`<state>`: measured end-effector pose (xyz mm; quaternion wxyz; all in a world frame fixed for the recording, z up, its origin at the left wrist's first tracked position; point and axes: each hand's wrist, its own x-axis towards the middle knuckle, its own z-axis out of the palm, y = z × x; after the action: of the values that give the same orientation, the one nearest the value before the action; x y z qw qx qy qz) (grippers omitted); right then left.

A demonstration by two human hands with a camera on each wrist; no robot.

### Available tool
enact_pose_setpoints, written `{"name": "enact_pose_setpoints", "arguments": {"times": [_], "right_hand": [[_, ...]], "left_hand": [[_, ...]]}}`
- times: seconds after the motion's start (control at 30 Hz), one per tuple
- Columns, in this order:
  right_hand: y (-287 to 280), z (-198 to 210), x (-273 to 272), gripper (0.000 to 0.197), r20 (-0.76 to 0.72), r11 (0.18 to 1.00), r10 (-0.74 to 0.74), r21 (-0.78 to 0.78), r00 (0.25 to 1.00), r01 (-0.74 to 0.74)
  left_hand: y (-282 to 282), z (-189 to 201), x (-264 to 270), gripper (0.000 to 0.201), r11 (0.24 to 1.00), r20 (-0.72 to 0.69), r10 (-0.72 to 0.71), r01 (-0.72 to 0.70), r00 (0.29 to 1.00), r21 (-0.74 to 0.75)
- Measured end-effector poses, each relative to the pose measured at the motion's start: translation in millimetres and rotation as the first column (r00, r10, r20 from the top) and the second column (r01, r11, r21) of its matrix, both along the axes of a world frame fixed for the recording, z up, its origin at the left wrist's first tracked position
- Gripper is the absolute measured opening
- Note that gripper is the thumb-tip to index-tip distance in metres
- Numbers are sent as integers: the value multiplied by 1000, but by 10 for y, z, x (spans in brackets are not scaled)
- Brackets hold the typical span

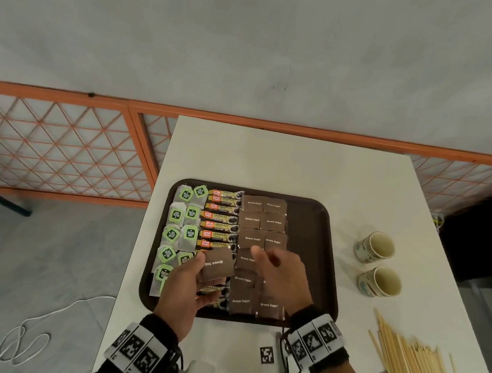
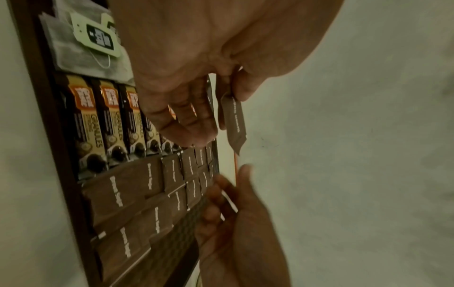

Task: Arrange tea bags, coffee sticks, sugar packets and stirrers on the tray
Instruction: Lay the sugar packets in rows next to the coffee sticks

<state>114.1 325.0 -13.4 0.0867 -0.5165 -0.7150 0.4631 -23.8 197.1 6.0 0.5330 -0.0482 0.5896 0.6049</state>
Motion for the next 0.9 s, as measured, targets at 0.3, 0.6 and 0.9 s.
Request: {"name": "enact_pose_setpoints", "arguments": {"times": [0.3,0.6,0.9], "right_hand": [[-226,188,488,16,-287,957,-57,-288,956,-29],[-188,154,749,10,-291,887,-91,-459,953,-56],[-47,120,651,9,-49,941,339,8,939,-339]], "left_hand": [[23,-59,513,13,966,-204,-255,258,945,-12],[51,-101,575,14,887,-251,-459,457,852,-73],[134,-116,405,6,823,-501,-546,542,672,-170]]}}
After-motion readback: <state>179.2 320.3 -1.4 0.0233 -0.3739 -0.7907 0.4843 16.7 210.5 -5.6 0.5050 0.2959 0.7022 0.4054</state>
